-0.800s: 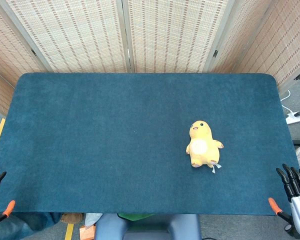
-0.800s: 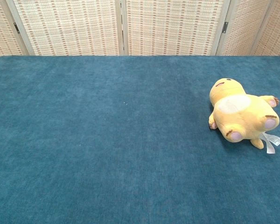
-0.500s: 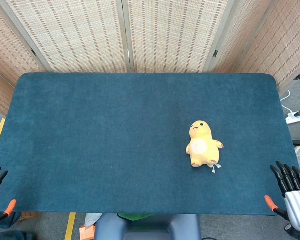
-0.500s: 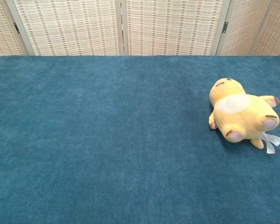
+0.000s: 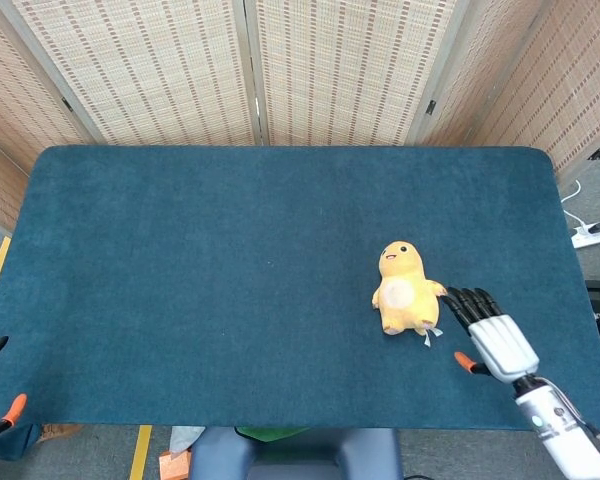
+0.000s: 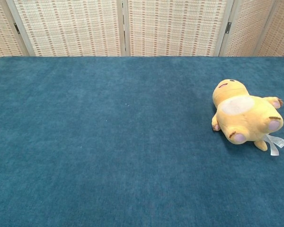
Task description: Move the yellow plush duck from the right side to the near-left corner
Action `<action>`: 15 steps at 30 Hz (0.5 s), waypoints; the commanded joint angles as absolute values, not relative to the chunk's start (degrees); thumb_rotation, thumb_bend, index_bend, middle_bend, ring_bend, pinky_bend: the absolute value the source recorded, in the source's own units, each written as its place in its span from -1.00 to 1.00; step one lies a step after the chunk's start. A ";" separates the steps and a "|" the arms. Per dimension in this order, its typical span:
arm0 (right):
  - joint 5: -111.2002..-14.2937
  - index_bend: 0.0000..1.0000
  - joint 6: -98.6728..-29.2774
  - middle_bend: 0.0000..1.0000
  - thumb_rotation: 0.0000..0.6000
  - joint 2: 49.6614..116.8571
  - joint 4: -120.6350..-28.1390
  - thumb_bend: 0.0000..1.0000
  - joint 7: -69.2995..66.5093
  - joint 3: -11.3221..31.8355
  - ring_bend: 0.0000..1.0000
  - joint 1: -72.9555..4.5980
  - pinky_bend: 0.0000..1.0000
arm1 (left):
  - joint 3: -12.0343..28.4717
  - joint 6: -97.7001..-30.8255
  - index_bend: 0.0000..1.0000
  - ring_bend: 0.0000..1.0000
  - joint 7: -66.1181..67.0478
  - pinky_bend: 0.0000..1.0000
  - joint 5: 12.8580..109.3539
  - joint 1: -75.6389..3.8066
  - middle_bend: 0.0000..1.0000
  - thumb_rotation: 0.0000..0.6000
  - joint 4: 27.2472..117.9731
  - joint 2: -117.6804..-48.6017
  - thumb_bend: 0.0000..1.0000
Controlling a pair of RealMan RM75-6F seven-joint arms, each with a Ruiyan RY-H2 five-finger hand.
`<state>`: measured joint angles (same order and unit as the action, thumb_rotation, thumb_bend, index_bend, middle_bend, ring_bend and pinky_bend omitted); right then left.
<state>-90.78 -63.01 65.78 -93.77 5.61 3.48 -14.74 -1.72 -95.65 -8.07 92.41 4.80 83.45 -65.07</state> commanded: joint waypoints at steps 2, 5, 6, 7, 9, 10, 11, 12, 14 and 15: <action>-83.00 -1.00 -52.43 -1.00 1.00 69.97 -94.06 -0.52 12.47 6.73 -1.00 -23.04 -1.00 | -1.44 -95.04 -0.96 -1.00 -8.43 -0.71 91.56 4.70 -1.00 1.00 83.35 -64.91 -0.32; -79.91 -1.00 -50.05 -1.00 1.00 72.42 -92.30 -0.50 16.19 7.32 -1.00 -25.38 -1.00 | -1.29 -94.39 -0.96 -1.00 -9.00 -0.71 90.89 4.58 -1.00 1.00 83.25 -64.79 -0.31; -78.88 -1.00 -49.41 -1.00 1.00 73.08 -91.85 -0.49 17.11 7.39 -1.00 -25.93 -1.00 | -1.31 -94.25 -0.96 -1.00 -9.15 -0.70 90.81 4.55 -1.00 1.00 83.20 -64.72 -0.31; -77.68 -1.00 -48.66 -1.00 1.00 73.84 -91.37 -0.47 18.22 7.42 -1.00 -26.64 -1.00 | -1.31 -94.18 -0.96 -1.00 -9.37 -0.70 90.84 4.50 -1.00 1.00 83.12 -64.67 -0.31; -76.40 -1.00 -48.34 -1.00 1.00 75.22 -90.25 -0.40 20.39 7.36 -1.00 -27.61 -1.00 | -1.27 -94.30 -0.96 -1.00 -9.80 -0.70 90.91 4.50 -1.00 1.00 82.93 -64.64 -0.31; -75.92 -1.00 -48.53 -1.00 1.00 75.87 -89.72 -0.36 21.48 7.31 -1.00 -27.90 -0.96 | -1.23 -94.36 -0.96 -1.00 -9.96 -0.71 90.89 4.51 -1.00 1.00 82.85 -64.66 -0.31; -75.46 -1.00 -48.92 -1.00 1.00 76.56 -89.15 -0.34 22.67 7.27 -1.00 -28.11 -0.91 | -1.22 -94.35 -0.96 -1.00 -10.07 -0.71 90.86 4.52 -1.00 1.00 82.79 -64.66 -0.31; -74.98 -1.00 -49.60 -0.98 1.00 77.49 -88.48 -0.31 24.11 7.16 -1.00 -28.28 -0.76 | -1.26 -94.23 -0.96 -1.00 -10.17 -0.71 90.82 4.51 -1.00 1.00 82.73 -64.65 -0.31; -74.46 -1.00 -50.75 -0.83 1.00 78.61 -87.84 -0.27 25.61 6.94 -0.89 -28.31 -0.44 | -1.29 -94.04 -0.96 -1.00 -10.31 -0.70 90.73 4.49 -1.00 1.00 82.71 -64.58 -0.31; -74.30 -0.94 -51.69 -0.67 1.00 79.26 -87.51 -0.22 26.31 6.91 -0.76 -28.20 -0.21 | -1.28 -94.01 -0.96 -1.00 -10.38 -0.70 90.66 4.49 -1.00 1.00 82.72 -64.56 -0.31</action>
<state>-75.07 -50.29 77.88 -88.52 24.91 7.03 -27.94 -1.28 -94.02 -10.37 90.66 4.50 82.71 -64.57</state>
